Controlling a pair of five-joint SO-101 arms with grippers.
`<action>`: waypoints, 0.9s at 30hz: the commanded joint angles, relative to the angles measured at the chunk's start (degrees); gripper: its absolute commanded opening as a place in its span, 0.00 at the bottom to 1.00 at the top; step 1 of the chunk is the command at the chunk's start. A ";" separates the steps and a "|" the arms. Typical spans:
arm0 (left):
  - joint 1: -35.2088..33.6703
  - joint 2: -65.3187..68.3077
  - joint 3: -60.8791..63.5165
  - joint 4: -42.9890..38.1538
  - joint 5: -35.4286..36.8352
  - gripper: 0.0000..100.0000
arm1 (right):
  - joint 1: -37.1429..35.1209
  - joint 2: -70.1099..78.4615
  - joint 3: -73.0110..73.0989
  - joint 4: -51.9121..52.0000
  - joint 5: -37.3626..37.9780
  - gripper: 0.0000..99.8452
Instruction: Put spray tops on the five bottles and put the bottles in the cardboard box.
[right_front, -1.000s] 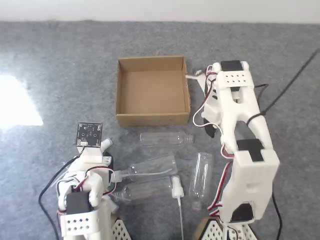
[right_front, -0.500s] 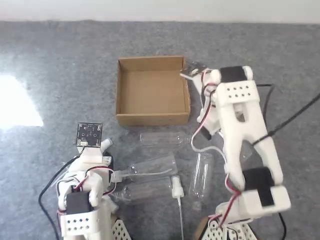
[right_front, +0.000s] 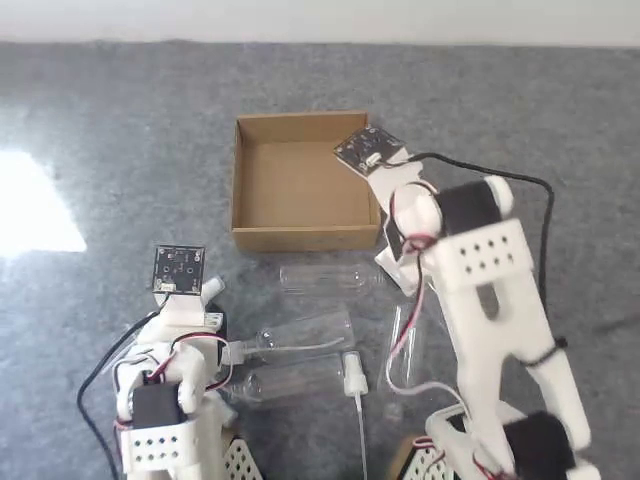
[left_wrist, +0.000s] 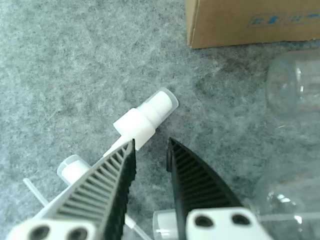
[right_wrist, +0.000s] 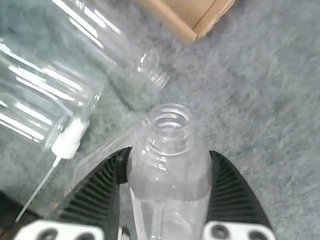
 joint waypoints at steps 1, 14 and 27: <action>0.09 -0.97 -0.48 0.26 0.70 0.10 | -0.22 -7.87 2.02 -4.53 -2.46 0.11; 0.09 -0.97 -0.48 0.26 0.70 0.10 | -0.57 -19.91 13.98 -22.37 -3.96 0.11; 0.09 -0.97 -0.48 0.26 0.70 0.10 | 0.22 -20.26 19.69 -27.12 -9.93 0.11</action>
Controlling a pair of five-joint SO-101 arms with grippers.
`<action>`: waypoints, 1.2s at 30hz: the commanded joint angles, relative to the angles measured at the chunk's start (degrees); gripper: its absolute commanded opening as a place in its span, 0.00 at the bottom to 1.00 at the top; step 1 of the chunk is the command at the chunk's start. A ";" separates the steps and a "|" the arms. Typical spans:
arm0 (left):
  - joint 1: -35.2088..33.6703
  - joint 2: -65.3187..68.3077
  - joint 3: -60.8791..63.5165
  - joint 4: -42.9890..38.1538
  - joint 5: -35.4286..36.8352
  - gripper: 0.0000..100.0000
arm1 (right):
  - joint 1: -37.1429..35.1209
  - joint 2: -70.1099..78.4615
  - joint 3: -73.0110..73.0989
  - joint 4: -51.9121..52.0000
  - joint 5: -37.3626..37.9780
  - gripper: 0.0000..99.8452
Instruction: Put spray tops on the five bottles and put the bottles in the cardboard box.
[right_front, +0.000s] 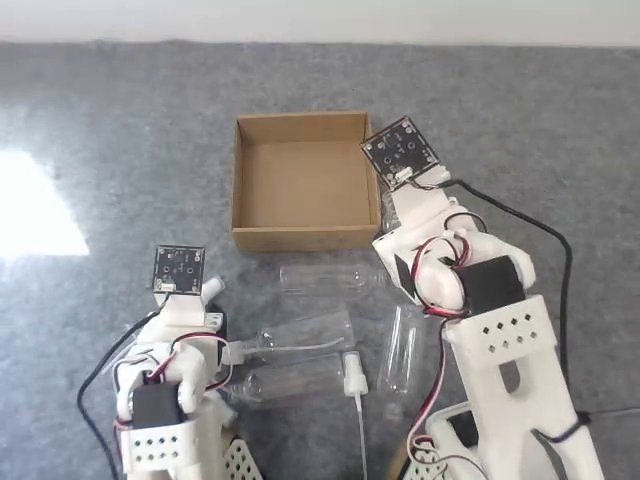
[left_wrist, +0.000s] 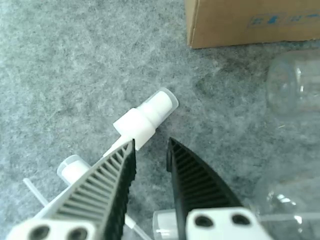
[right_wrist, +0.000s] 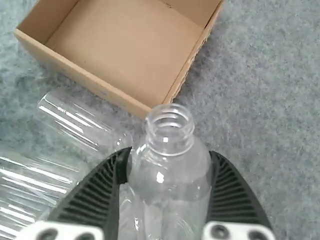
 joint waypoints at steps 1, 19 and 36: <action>0.09 -0.97 -0.48 0.26 0.70 0.10 | 0.40 -2.95 -0.53 -0.31 -1.85 0.11; 0.09 -0.97 -0.48 0.26 0.70 0.10 | 4.62 -26.95 24.62 -16.92 -2.90 0.11; 0.18 -1.05 -0.48 0.26 0.53 0.10 | 12.35 -36.79 35.16 -25.01 -7.03 0.11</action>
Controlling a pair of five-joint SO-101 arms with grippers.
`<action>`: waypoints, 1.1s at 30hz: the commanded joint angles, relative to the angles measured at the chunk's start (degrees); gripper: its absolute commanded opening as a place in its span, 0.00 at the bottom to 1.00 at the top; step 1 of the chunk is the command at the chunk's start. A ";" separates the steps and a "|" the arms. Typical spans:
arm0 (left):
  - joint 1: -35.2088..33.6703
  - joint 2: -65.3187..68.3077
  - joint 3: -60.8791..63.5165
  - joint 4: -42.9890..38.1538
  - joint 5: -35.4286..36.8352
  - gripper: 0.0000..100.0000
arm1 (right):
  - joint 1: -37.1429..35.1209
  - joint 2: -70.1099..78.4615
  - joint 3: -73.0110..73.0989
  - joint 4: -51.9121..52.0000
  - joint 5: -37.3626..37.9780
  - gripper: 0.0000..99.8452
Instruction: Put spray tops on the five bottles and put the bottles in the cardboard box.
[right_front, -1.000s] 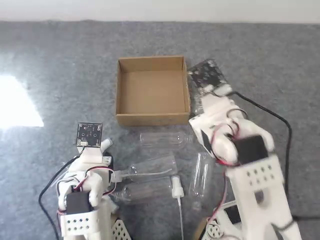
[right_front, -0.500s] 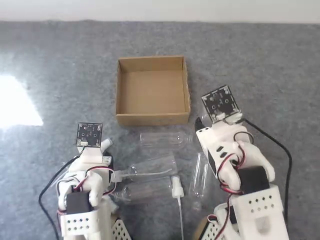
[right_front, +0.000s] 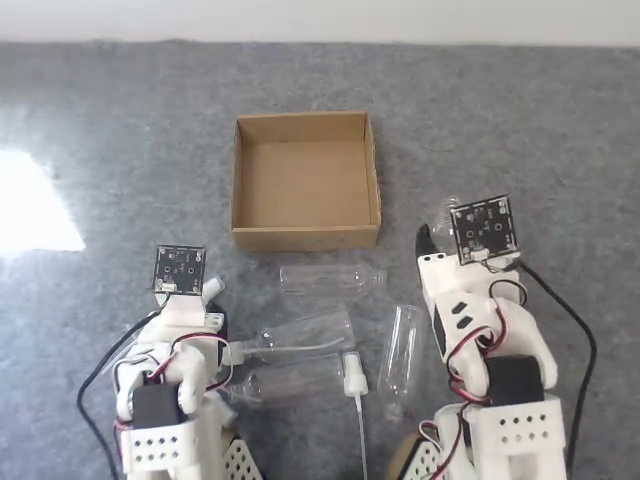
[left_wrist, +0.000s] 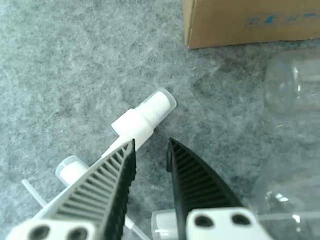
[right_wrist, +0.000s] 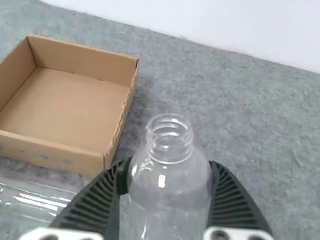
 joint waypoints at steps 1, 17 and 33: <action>-0.35 -1.05 -0.48 0.35 0.53 0.10 | 1.01 -1.71 -0.79 -1.54 -0.97 0.11; -0.44 -1.05 -16.31 -1.76 0.09 0.10 | 1.10 -2.07 1.14 -3.03 -0.62 0.11; -2.11 -0.62 -29.49 1.93 -22.68 0.10 | 1.01 -1.54 1.14 -3.03 -0.62 0.11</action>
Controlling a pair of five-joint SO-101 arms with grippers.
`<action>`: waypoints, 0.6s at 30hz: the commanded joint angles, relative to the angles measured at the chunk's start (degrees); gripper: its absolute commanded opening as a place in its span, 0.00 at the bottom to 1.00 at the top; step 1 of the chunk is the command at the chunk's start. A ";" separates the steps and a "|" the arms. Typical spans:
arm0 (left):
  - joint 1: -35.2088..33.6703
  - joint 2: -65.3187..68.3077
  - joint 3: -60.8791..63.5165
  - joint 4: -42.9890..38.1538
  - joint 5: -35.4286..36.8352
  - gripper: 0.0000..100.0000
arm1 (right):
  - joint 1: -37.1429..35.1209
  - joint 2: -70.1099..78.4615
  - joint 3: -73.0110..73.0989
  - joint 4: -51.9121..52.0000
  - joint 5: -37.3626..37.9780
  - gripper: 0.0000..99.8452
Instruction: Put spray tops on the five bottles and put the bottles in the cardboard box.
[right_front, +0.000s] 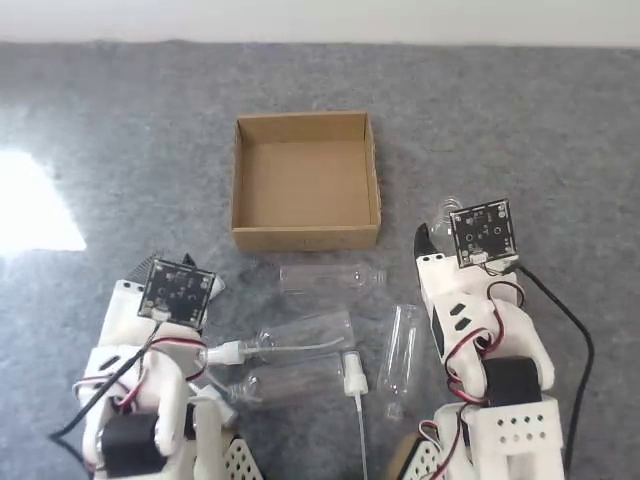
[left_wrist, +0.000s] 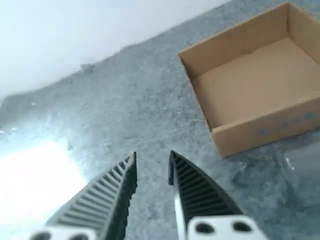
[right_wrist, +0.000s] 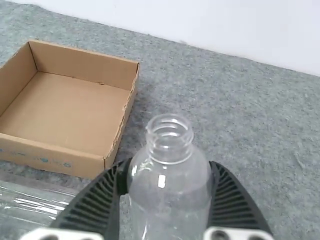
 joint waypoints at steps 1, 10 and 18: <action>-1.93 -0.62 -5.85 2.55 -5.89 0.10 | 1.10 -0.57 -0.79 -1.45 -0.26 0.11; -7.56 18.02 -12.18 3.60 -12.22 0.15 | 1.10 -0.57 -0.79 -1.54 -0.18 0.11; -7.82 37.54 -22.29 9.05 -16.88 0.19 | 1.10 -0.57 -0.79 -1.54 -0.18 0.11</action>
